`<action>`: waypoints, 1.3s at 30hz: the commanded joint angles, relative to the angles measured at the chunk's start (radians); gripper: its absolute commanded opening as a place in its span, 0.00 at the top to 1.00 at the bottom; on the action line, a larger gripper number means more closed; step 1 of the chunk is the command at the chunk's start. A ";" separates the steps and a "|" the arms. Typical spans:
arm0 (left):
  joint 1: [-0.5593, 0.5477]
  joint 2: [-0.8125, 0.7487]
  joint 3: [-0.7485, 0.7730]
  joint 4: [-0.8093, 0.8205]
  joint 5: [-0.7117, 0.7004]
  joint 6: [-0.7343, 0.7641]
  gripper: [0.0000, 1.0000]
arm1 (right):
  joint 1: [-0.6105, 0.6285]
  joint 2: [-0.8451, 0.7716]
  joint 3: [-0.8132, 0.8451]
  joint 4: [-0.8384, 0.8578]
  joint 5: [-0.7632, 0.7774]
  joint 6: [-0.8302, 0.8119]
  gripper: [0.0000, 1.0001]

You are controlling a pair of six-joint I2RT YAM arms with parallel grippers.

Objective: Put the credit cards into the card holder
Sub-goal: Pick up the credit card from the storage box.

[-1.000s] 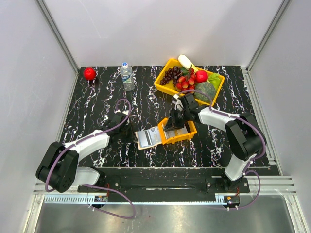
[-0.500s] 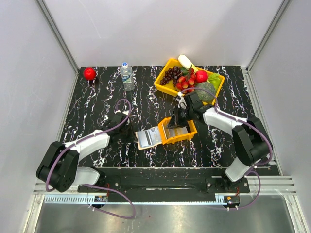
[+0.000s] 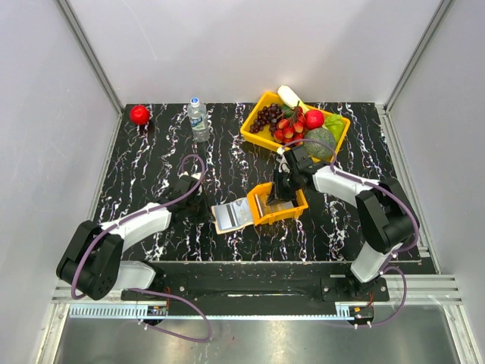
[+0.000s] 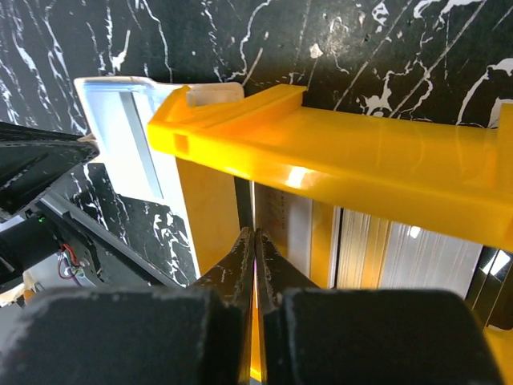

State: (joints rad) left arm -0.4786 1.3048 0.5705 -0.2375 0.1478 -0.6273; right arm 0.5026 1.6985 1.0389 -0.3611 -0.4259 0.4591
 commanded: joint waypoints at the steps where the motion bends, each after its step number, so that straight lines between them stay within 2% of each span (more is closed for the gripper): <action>1: -0.002 0.007 0.040 0.053 0.041 0.003 1.00 | 0.001 0.026 0.044 -0.010 0.012 -0.027 0.95; 11: -0.002 0.005 0.038 0.058 0.042 0.001 1.00 | 0.030 0.066 0.067 -0.006 -0.008 -0.023 0.89; 16: -0.002 0.007 0.037 0.056 0.042 0.001 1.00 | 0.048 0.079 0.076 -0.007 -0.002 -0.019 0.89; 17: -0.002 0.007 0.037 0.056 0.042 0.001 1.00 | 0.051 0.081 0.078 -0.009 0.007 -0.019 0.91; 19: -0.002 0.005 0.035 0.055 0.041 0.001 1.00 | 0.056 0.057 0.075 -0.016 0.045 -0.019 1.00; 27: -0.002 -0.006 0.035 0.050 0.036 0.003 1.00 | 0.056 -0.167 0.092 -0.104 0.291 -0.066 1.00; 30: -0.002 -0.009 0.037 0.053 0.038 0.001 1.00 | 0.056 -0.224 0.102 -0.122 0.328 -0.068 1.00; 35: -0.002 -0.019 0.037 0.052 0.045 0.001 1.00 | 0.054 -0.261 0.108 -0.108 0.265 -0.039 1.00; 39: -0.002 -0.036 0.029 0.055 0.052 -0.002 1.00 | 0.056 -0.254 0.093 -0.044 0.121 0.015 1.00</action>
State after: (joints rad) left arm -0.4786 1.3045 0.5705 -0.2348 0.1543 -0.6273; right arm 0.5529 1.4487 1.1221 -0.4671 -0.1928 0.4252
